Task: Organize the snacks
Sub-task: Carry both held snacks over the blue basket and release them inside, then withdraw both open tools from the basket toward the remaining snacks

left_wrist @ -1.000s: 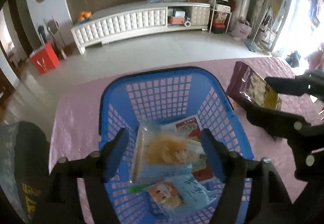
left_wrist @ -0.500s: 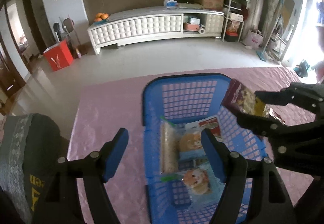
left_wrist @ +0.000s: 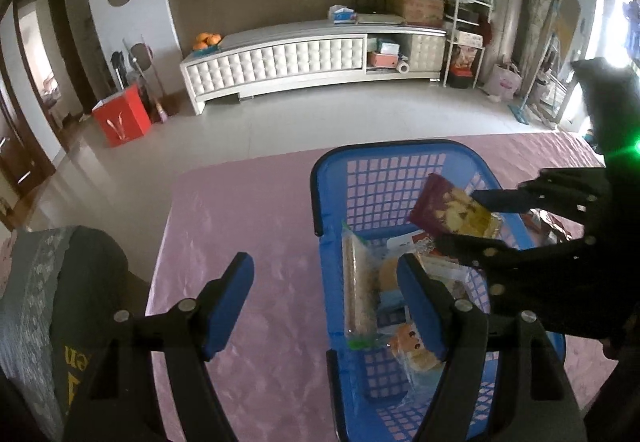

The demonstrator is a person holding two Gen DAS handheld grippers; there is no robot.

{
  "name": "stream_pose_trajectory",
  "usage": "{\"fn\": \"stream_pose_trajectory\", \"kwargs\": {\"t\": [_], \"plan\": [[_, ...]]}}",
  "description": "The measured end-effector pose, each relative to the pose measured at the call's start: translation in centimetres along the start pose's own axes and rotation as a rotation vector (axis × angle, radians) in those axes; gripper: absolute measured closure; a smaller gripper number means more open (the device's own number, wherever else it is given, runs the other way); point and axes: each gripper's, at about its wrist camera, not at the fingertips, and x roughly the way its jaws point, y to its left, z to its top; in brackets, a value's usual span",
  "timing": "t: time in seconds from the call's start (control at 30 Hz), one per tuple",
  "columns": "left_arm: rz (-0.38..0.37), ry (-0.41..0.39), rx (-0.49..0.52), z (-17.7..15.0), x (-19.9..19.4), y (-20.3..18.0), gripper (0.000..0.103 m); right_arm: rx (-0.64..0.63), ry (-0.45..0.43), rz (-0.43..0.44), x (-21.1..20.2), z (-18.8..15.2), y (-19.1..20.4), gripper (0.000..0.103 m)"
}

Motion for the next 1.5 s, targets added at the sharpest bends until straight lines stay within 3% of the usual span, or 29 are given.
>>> {"fn": "stream_pose_trajectory", "kwargs": {"t": [0.13, 0.2, 0.3, 0.83, 1.07, 1.17, 1.37, 1.5], "plan": [[0.017, -0.006, 0.013, 0.0, -0.2, -0.3, 0.031, -0.042, 0.024, -0.032, 0.8, -0.2, 0.2, 0.048], [0.013, -0.010, 0.007, -0.1, -0.5, -0.5, 0.031, -0.046, 0.024, -0.031, 0.6, -0.6, 0.1, 0.029], [0.018, -0.009, 0.002, -0.2, -0.8, -0.9, 0.031, -0.028, -0.026, -0.035, -0.9, -1.1, -0.5, 0.017], [0.020, -0.066, 0.026, 1.2, -6.5, -5.7, 0.031, 0.068, -0.174, -0.044, -11.4, -4.1, -4.5, 0.014], [-0.014, -0.114, 0.059, 2.2, -8.3, -10.8, 0.031, 0.114, -0.228, -0.094, -15.9, -6.6, -7.7, 0.013], [-0.048, -0.118, 0.078, 2.7, -8.2, -13.3, 0.025, 0.136, -0.233, -0.124, -17.0, -7.8, -9.5, 0.010], [-0.129, -0.063, 0.159, 3.3, -6.5, -19.2, 0.021, 0.204, -0.242, -0.170, -18.6, -10.5, -13.0, 0.008], [-0.134, -0.052, 0.213, 3.5, -5.2, -22.8, 0.021, 0.221, -0.205, -0.189, -18.4, -12.2, -15.3, 0.008]]}}
